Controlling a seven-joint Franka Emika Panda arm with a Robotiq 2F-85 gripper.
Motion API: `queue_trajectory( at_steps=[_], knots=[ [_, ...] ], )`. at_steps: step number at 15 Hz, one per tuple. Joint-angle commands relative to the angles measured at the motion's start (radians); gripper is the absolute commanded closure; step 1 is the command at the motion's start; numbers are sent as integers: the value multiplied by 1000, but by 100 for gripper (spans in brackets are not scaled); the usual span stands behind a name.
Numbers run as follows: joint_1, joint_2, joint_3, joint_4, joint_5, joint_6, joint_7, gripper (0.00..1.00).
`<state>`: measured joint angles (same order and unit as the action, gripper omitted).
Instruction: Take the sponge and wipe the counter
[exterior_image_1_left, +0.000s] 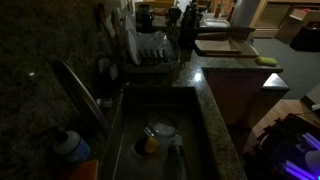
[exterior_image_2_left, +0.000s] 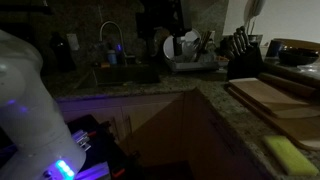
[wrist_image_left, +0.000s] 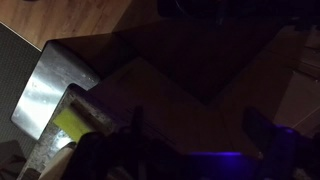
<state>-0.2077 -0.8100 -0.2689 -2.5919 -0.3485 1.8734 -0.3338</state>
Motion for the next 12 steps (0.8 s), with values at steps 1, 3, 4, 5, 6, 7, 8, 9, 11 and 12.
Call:
queue_trajectory(
  at_steps=[1,3,4,5,6,7,8,9,11,12],
  knots=[
    [6,-1,-4,2,-3,-4,3,0],
    [21,92,-26,42,94,-49,59,0],
    [14,111,-26,38,119,-35,96,0],
    [12,138,-29,41,150,-32,122,0],
    [0,168,-21,43,168,-21,167,0],
    [-11,200,-14,42,182,4,216,0],
    [-23,237,-6,43,184,27,264,0],
    [-36,266,0,39,180,57,314,0],
    [-67,317,11,20,150,165,415,0],
    [-85,340,17,15,137,209,464,0]
  ],
)
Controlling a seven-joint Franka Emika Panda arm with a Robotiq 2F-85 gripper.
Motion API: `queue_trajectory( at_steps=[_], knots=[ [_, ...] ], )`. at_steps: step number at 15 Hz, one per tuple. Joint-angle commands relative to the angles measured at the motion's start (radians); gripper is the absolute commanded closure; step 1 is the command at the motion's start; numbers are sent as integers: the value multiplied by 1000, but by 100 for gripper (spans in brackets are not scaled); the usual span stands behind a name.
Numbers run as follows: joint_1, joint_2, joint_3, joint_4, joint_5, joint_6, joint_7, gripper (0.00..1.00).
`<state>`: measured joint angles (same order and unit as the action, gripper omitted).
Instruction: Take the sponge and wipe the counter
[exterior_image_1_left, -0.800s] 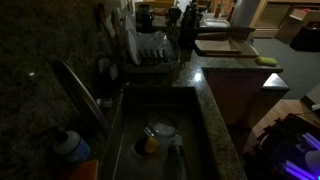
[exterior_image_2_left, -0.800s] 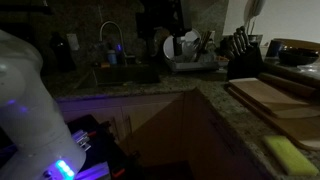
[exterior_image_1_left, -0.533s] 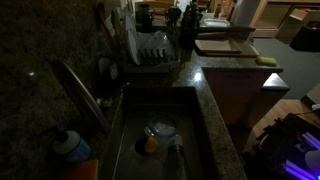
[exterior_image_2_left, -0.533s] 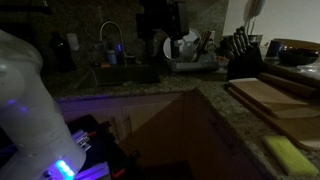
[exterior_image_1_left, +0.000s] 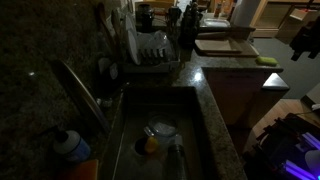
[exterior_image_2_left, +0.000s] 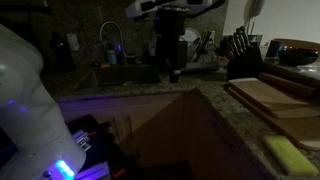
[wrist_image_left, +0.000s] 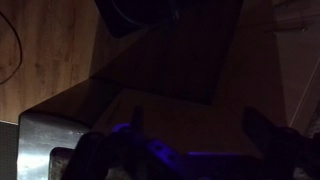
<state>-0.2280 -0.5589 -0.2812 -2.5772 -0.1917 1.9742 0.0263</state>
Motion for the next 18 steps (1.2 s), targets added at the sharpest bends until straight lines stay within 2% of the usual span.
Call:
queue_trajectory(
  at_steps=[1,2,3,4,5,7,8,9,17,18],
  knots=[
    [-85,115,34,-3,-35,147,151,0],
    [-106,135,37,-3,-50,167,198,0],
    [-121,145,40,13,-47,121,238,0],
    [-104,121,21,25,23,43,210,0],
    [-102,126,33,3,-13,110,192,0],
    [-108,124,30,10,12,78,196,0],
    [-136,156,72,36,-12,64,352,0],
    [-131,220,62,93,13,34,366,0],
    [-182,684,-60,293,35,231,628,0],
    [-177,728,-75,320,62,196,639,0]
  ],
)
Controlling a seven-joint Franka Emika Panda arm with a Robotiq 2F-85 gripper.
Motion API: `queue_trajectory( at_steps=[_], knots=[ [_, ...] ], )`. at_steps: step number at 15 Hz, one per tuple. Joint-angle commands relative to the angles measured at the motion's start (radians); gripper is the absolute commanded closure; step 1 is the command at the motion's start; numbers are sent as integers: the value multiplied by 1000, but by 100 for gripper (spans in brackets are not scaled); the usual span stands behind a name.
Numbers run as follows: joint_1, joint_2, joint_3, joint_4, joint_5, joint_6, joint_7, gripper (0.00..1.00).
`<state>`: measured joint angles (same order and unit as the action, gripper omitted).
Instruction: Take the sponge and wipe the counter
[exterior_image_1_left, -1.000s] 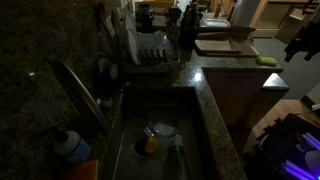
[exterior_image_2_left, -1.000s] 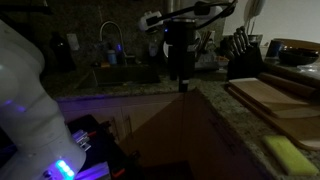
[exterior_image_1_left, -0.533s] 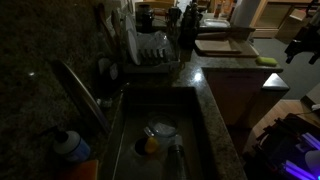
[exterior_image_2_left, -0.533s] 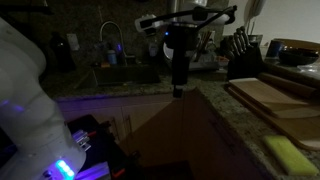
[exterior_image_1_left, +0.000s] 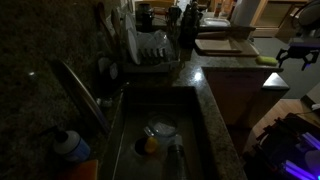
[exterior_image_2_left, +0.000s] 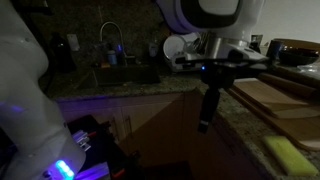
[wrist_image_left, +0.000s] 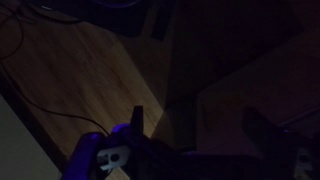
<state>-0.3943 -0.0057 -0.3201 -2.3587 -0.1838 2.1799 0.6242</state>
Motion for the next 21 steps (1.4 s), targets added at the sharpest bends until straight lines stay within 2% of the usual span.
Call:
queue_trajectory(
  at_steps=[1,2,4,5,8,12,14,16,17,18,20,21],
  knots=[
    [-13,176,-52,117,109,-92,-19,0],
    [15,117,-54,51,48,-12,17,0],
    [14,180,-72,90,87,-44,1,0],
    [35,171,-86,91,47,-54,123,0],
    [7,209,-116,157,99,-109,236,0],
    [-28,318,-163,255,145,-131,352,0],
    [-44,379,-174,299,197,-137,407,0],
    [-63,407,-179,332,258,-199,442,0],
    [-65,410,-182,344,279,-243,466,0],
    [-47,383,-183,292,236,-164,436,0],
    [-53,405,-184,320,256,-204,459,0],
    [-49,402,-195,328,285,-207,540,0]
  ],
)
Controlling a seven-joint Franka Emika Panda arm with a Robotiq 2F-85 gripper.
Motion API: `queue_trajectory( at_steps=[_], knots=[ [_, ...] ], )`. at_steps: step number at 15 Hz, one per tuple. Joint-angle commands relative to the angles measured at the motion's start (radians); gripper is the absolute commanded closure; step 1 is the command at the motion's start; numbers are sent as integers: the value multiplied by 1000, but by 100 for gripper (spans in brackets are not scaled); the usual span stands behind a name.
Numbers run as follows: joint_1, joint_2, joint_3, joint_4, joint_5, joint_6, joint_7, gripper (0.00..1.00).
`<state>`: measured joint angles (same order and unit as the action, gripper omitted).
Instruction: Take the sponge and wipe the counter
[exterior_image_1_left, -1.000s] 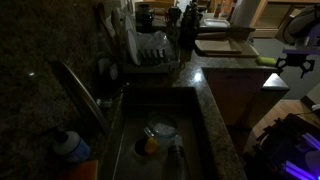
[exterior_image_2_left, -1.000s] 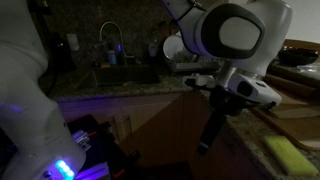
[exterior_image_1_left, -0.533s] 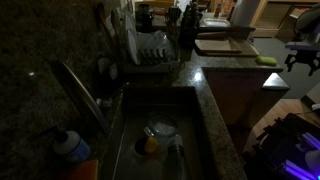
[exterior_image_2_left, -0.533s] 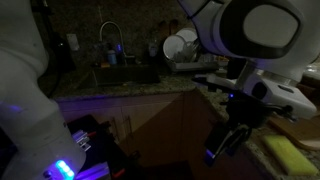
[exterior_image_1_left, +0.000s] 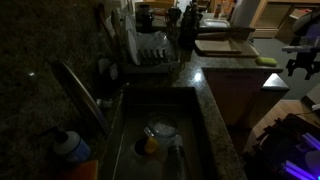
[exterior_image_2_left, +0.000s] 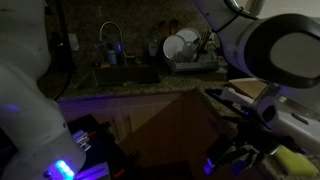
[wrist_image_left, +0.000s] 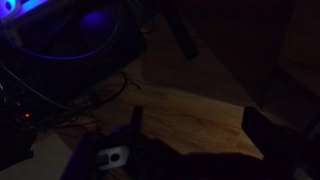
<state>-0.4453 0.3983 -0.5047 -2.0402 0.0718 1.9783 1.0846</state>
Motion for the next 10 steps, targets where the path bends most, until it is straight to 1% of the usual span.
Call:
queue_trajectory(
  at_steps=[1,3,5,10],
  knots=[
    [-8,-6,-13,16,64,-13,121,0],
    [-31,-22,-22,27,109,-13,166,0],
    [-46,-13,-34,60,154,-2,219,0],
    [-65,-24,-40,138,268,76,351,0]
  ],
)
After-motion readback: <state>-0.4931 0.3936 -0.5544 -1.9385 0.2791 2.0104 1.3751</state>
